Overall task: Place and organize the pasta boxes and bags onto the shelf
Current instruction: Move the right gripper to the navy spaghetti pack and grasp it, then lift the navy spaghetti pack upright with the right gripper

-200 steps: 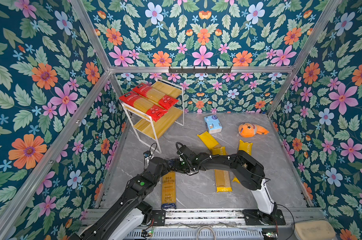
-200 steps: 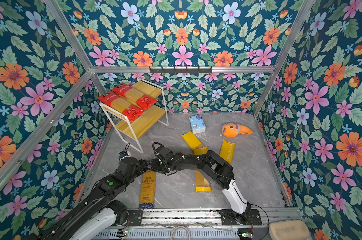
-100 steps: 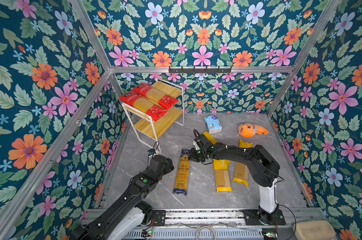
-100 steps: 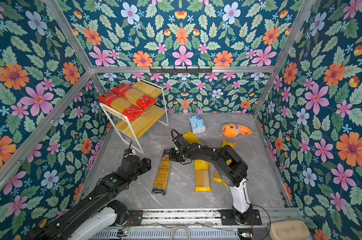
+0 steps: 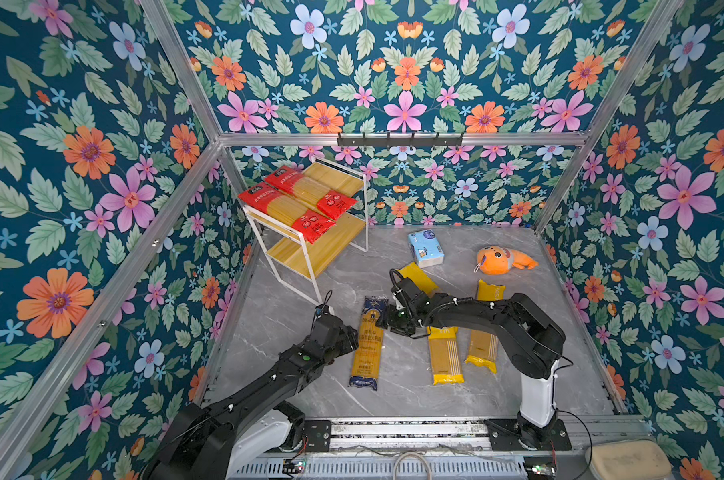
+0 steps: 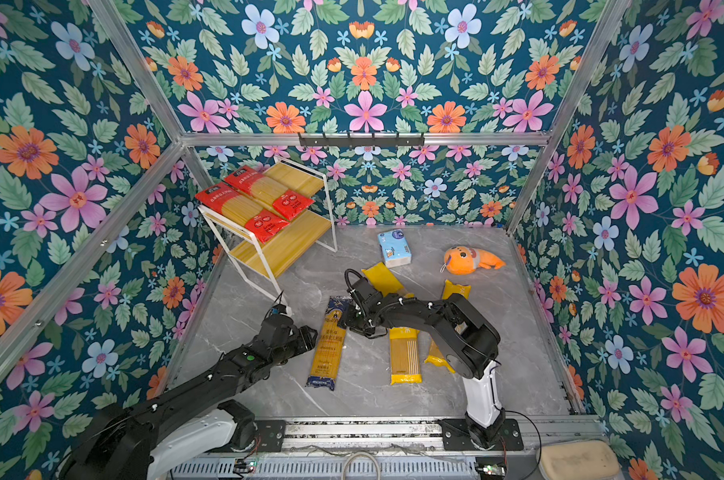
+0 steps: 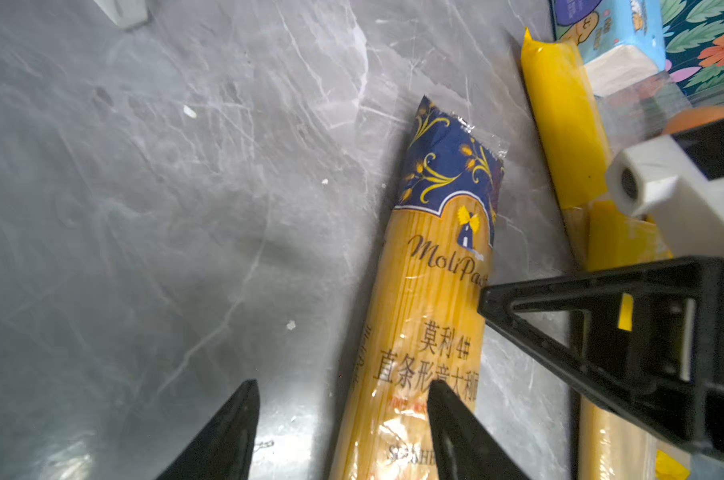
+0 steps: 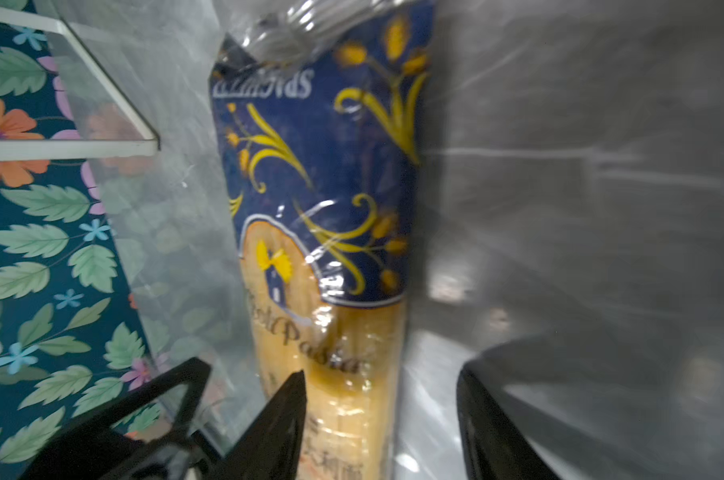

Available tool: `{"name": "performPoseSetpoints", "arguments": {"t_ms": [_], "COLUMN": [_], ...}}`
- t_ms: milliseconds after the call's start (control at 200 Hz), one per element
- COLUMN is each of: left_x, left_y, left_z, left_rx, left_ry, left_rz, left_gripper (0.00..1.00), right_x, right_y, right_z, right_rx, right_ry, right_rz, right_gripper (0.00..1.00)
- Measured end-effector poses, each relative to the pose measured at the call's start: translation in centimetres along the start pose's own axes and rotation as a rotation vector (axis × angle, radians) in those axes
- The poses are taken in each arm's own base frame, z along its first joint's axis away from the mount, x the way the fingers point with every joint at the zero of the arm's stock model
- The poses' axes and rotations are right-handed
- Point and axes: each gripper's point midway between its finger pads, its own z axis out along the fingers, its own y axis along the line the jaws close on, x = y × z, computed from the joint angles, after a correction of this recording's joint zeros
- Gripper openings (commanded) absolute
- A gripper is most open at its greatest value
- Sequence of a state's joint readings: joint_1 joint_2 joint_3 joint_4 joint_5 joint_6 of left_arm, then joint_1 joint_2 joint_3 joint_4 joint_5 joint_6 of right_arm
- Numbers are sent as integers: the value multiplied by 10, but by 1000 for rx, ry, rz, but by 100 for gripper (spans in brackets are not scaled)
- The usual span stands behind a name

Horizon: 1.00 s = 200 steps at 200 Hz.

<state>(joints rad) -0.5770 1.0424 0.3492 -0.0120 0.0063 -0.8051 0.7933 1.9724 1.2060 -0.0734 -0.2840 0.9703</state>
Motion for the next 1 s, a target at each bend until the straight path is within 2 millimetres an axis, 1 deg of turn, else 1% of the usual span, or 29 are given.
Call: {"name": "performPoseSetpoints", "arguments": {"t_ms": [20,65,100,155,210,265,320,435,520,580,665,765,810,920,1000], "left_x": [1,4,3,1,-3,-12,-26,-53,-67,-74,-77,-78,-77,-74,-71], "left_y": [0,-2,-2,-6,-13,-22,-33,-50,-61,-69,-82,-101,-109,-127,-137], "left_z": [1,3,3,3,-1,-6,-14,-32,-46,-54,-65,-76,-79,-78,-74], "left_rx": [2,16,20,36,64,92,124,175,221,255,325,426,470,557,605], "left_ry": [4,14,11,4,-3,-32,-71,-145,-183,-200,-216,-235,-236,-217,-189], "left_rz": [0,0,-1,-3,-2,4,17,44,68,91,134,195,218,270,295], "left_gripper": [67,66,66,66,67,68,69,70,72,72,74,76,77,79,80], "right_x": [-1,-4,-6,-9,-12,-15,-19,-28,-39,-44,-51,-58,-61,-80,-88], "right_y": [3,7,8,9,11,16,23,29,33,36,44,61,69,92,109], "right_z": [2,7,9,13,14,13,9,-9,-29,-44,-69,-104,-122,-170,-196], "right_rx": [-10,-31,-41,-56,-73,-95,-121,-162,-201,-232,-289,-376,-421,-560,-635], "right_ry": [-7,-21,-31,-49,-65,-81,-100,-150,-206,-245,-299,-363,-387,-480,-522], "right_rz": [2,13,27,34,33,21,-10,-75,-141,-196,-298,-440,-486,-571,-643], "right_gripper": [55,49,43,31,23,17,13,6,0,0,0,0,0,0,0]}}
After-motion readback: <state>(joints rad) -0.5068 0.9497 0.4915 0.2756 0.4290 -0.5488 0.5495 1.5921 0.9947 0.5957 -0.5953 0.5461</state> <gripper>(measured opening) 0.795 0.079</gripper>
